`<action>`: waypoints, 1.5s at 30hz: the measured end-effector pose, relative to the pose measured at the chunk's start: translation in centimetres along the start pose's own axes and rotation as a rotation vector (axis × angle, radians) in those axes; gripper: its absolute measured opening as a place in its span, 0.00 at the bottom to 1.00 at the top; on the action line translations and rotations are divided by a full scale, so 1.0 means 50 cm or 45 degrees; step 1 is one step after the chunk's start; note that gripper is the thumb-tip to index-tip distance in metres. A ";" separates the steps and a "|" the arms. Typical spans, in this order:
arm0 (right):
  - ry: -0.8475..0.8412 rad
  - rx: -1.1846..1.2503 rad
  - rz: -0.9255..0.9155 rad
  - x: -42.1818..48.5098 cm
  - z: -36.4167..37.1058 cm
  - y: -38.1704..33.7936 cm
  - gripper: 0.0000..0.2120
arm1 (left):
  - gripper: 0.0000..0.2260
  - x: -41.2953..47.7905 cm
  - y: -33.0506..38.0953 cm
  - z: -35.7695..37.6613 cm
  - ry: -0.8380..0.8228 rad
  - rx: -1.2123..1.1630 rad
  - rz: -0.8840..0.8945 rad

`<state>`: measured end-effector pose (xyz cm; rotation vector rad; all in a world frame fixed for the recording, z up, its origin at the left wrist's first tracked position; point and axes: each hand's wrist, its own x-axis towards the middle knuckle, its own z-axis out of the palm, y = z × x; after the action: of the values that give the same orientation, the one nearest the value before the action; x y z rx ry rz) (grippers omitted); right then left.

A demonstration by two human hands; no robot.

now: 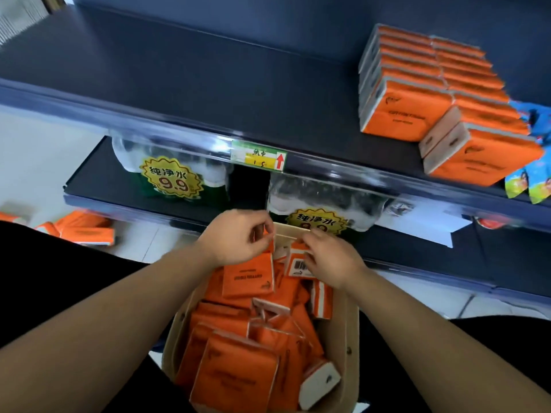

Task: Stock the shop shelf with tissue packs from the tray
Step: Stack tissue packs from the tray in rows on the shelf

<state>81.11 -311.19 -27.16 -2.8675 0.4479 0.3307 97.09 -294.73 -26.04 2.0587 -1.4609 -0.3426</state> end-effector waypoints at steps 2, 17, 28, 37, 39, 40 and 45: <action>-0.074 0.000 0.098 0.004 0.017 0.011 0.21 | 0.15 0.000 -0.028 0.027 -0.090 0.210 -0.083; -0.556 -0.012 0.101 -0.008 0.086 0.050 0.26 | 0.12 -0.020 -0.075 0.082 -0.567 0.493 -0.492; -0.677 -0.093 0.241 -0.031 0.139 0.045 0.41 | 0.46 -0.024 -0.108 0.093 -0.627 0.371 -0.535; -0.692 0.241 0.191 -0.020 0.115 0.066 0.46 | 0.26 0.007 -0.061 0.055 -0.271 0.331 -0.352; -0.679 0.253 0.172 -0.019 0.113 0.068 0.43 | 0.27 0.016 -0.041 0.051 -0.272 0.462 -0.230; -0.672 0.260 0.168 -0.019 0.111 0.069 0.41 | 0.28 0.017 -0.032 0.053 -0.398 0.507 -0.215; -0.699 0.280 0.178 -0.028 0.094 0.072 0.39 | 0.14 0.000 -0.064 0.077 -0.571 0.239 -0.353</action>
<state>77.80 -312.97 -31.94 -2.3981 0.5327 0.9888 97.56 -295.22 -31.03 2.4556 -1.4977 -0.8539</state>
